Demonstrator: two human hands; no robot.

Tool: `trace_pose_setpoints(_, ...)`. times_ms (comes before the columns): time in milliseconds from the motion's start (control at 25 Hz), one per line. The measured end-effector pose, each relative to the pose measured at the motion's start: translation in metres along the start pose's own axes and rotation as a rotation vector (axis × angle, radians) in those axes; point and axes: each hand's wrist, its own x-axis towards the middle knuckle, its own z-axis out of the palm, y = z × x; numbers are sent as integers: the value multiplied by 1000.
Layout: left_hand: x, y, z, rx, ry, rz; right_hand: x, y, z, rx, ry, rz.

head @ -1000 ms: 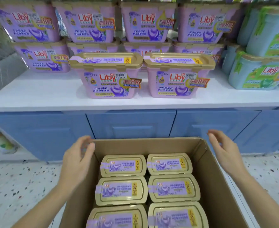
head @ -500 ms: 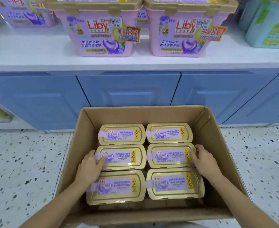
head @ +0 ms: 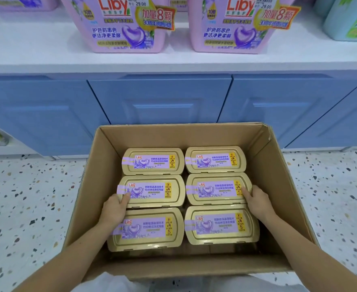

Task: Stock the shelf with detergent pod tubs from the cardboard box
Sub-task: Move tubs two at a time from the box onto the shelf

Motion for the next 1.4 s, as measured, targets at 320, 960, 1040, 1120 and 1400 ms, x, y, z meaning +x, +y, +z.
trace_pose_setpoints(320, -8, 6, -9, 68, 125, 86, -12, -8, -6, -69, 151, -86)
trace_pose_setpoints(960, -67, 72, -118, -206, 309, 338, -76, -78, -117, -72, 439, -337)
trace_pose_setpoints(1040, -73, 87, -141, -234, 347, 374, -84, -98, -140, -27, 468, -360)
trace_pose_setpoints(1120, -76, 102, -162, -261, 390, 391, -89, -117, -162, -4, 506, -377)
trace_pose_setpoints(1400, -90, 173, -225, -385, 427, 490, -107, -196, -229, 78, 581, -479)
